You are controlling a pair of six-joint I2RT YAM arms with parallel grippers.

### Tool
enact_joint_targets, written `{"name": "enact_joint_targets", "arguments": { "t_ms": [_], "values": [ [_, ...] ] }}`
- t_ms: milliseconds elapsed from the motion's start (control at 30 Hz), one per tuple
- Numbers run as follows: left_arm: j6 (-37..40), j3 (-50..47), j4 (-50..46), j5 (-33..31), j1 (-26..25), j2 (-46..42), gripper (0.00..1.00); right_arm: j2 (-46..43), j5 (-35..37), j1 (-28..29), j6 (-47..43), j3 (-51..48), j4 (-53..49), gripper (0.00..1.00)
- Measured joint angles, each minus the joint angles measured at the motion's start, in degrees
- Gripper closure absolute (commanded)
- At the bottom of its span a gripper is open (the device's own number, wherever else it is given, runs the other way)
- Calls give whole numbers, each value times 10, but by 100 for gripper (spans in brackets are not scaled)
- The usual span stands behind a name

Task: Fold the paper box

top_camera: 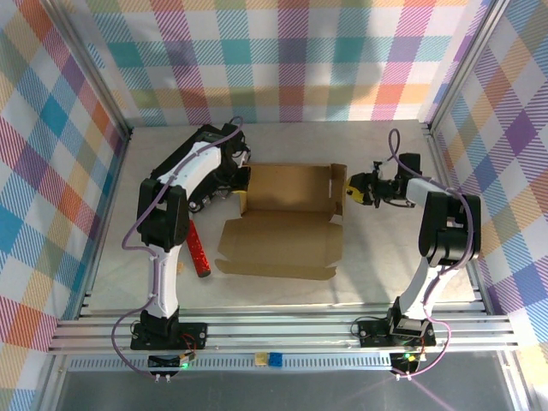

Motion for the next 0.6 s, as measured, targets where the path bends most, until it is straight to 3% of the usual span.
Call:
{"name": "enact_joint_targets", "arguments": {
  "t_ms": [333, 600],
  "values": [
    [14, 44, -23, 14, 4, 28, 100, -50, -33, 39, -2, -28, 39, 60],
    [24, 55, -31, 20, 7, 35, 100, -81, -30, 51, -15, -37, 44, 51]
  ]
}}
